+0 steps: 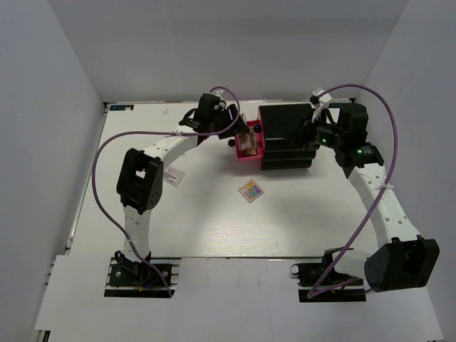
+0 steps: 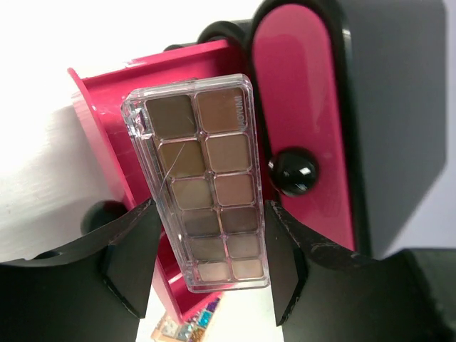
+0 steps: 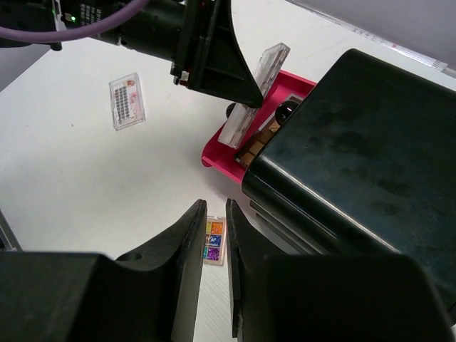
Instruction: Organize the makeup
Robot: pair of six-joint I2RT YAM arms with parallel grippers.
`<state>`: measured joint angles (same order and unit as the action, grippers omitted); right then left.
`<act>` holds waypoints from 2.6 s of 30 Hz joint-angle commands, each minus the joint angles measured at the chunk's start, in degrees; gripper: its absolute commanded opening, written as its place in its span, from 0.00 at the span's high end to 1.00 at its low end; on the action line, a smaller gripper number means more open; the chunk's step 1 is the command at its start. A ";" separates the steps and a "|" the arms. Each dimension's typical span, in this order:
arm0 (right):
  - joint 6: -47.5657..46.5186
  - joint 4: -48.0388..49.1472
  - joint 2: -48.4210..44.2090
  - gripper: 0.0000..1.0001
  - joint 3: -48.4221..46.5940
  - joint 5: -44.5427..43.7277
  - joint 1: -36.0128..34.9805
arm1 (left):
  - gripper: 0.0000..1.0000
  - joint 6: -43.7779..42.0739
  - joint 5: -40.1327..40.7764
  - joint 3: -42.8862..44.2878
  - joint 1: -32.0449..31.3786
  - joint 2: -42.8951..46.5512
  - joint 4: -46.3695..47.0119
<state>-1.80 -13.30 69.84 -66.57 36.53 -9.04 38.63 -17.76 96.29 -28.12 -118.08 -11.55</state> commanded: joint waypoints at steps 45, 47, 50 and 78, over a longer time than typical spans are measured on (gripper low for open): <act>-10.93 -0.31 -2.96 0.56 4.87 9.17 3.68 | 0.49 -25.80 -5.99 -25.53 -14.76 21.32 -9.54; -11.12 -0.94 -3.31 0.36 4.95 9.08 3.68 | 0.29 -26.68 -0.91 -26.77 -17.92 20.79 -9.72; -11.29 -0.76 -4.27 0.25 6.44 8.56 3.94 | 0.09 -28.44 5.15 -27.73 -21.27 20.26 -9.19; -9.80 0.82 -5.95 0.23 8.56 10.49 7.72 | 0.02 -42.15 23.74 -13.23 -23.21 -0.04 -9.89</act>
<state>-12.16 -14.57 65.19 -58.22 45.41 -1.80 -1.96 6.87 81.58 -51.83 -117.86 -19.31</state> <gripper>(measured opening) 0.774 0.982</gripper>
